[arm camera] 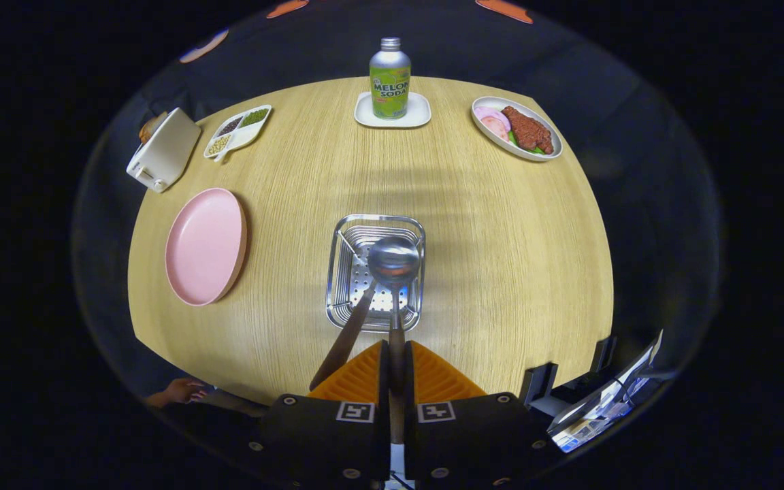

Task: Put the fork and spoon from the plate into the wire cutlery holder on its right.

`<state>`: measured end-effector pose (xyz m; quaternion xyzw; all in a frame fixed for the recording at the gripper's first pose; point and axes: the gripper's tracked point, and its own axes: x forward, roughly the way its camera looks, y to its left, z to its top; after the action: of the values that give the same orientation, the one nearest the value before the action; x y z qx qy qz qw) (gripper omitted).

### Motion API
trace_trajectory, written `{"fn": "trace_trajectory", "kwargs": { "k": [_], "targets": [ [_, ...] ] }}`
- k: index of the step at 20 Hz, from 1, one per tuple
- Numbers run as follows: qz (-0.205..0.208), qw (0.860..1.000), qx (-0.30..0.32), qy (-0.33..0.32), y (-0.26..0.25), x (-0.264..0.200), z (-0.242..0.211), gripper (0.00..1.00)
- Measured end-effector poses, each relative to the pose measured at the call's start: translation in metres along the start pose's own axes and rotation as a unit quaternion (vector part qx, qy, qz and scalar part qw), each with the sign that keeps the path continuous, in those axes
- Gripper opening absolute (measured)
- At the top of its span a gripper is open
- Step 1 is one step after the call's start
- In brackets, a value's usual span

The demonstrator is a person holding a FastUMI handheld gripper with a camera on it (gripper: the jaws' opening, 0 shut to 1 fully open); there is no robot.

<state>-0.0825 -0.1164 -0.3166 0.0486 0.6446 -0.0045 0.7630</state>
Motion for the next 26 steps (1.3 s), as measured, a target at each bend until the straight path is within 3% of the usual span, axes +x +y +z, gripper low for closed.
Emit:
{"fn": "trace_trajectory", "kwargs": {
  "k": [6,11,12,18,23,26],
  "targets": [
    [0.024,0.998,0.018,-0.054,0.005,-0.006,0.034,0.12],
    [0.024,0.981,0.015,-0.191,0.007,-0.041,0.091,0.14],
    [0.025,0.974,0.017,-0.226,0.009,-0.054,0.103,0.21],
    [0.011,0.907,0.013,-0.42,0.01,-0.148,0.16,0.46],
    [-0.005,0.839,0.019,-0.543,0.004,-0.235,0.183,0.72],
    [-0.018,0.8,0.036,-0.599,-0.005,-0.279,0.192,0.8]
  ]
}}
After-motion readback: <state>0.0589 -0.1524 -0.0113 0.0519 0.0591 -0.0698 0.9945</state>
